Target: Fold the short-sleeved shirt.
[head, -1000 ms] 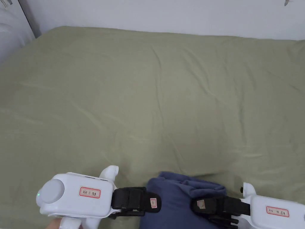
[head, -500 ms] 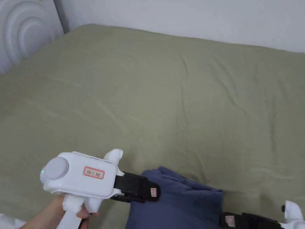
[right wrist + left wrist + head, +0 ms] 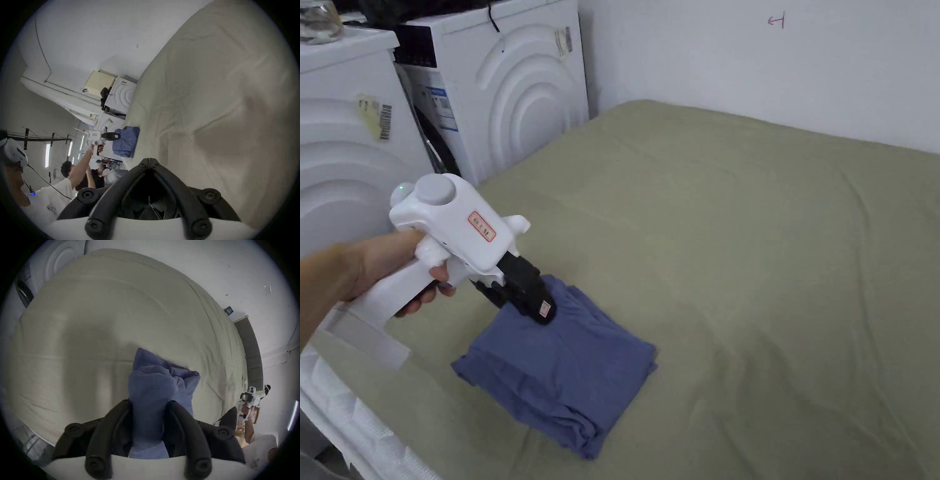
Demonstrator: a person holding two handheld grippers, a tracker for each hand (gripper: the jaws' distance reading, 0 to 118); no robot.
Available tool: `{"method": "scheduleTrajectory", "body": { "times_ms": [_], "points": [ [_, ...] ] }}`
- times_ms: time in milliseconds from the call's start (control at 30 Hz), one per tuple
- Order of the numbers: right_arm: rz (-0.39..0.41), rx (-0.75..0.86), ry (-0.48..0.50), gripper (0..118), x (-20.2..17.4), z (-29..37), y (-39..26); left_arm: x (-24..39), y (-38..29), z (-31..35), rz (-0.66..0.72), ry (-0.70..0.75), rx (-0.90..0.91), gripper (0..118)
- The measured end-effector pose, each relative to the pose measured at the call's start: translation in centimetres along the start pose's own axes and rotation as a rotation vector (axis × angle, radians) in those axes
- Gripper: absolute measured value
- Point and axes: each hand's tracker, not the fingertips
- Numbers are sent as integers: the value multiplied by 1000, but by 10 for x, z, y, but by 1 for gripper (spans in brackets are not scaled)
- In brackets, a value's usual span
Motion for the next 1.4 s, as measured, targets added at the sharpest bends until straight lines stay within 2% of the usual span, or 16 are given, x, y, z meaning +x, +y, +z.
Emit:
{"method": "scheduleTrajectory", "body": {
  "times_ms": [67, 133, 167, 267, 367, 433, 467, 500, 533, 567, 633, 833, 900, 1000, 1167, 1400],
  "points": [
    [-4, 5, -14, 0, 1, 1, 1, -2, 3, 2, -10, 18, -13, 37],
    [-2, 10, -21, 0, 1, 4, 3, 1, 3, 7, -24, 110, 11, 97],
    [0, 14, -24, 0, 1, 5, 4, 1, 0, 16, -30, 115, 44, 115],
    [5, 31, -28, 0, -2, 15, 7, 9, -13, 41, 28, 101, 164, 118],
    [40, 48, -6, 0, -12, 31, 8, 39, -36, 58, 4, 98, 232, 116],
    [87, 72, -17, 0, -24, 45, 8, 73, -54, 60, -16, 131, 280, 114],
    [113, 89, -17, 0, -31, 53, 9, 92, -63, 60, -37, 85, 333, 108],
    [134, 106, -23, 0, -37, 63, 11, 113, -74, 59, -37, 60, 372, 74],
    [166, 136, -59, 0, -46, 72, 13, 135, -85, 55, -46, 23, 415, 26],
    [196, 173, -83, 0, -55, 82, 14, 162, -95, 48, -69, 19, 449, 0],
    [269, 246, -137, 0, -71, 102, 19, 207, -113, 38, -114, 21, 539, 0],
    [602, 532, -495, 0, -132, 148, 14, 370, -168, 11, -176, -144, 762, 0],
    [676, 620, -608, 0, -149, 156, 11, 427, -185, 5, -253, -75, 873, 0],
    [747, 731, -696, 0, -165, 168, 2, 492, -205, -2, -320, -2, 1009, 0],
    [819, 866, -900, 0, -173, 176, -4, 552, -219, -9, -367, 130, 1145, 0],
    [851, 906, -907, 0, -180, 191, -6, 565, -219, -11, -393, 148, 1145, 0]
  ]
}}
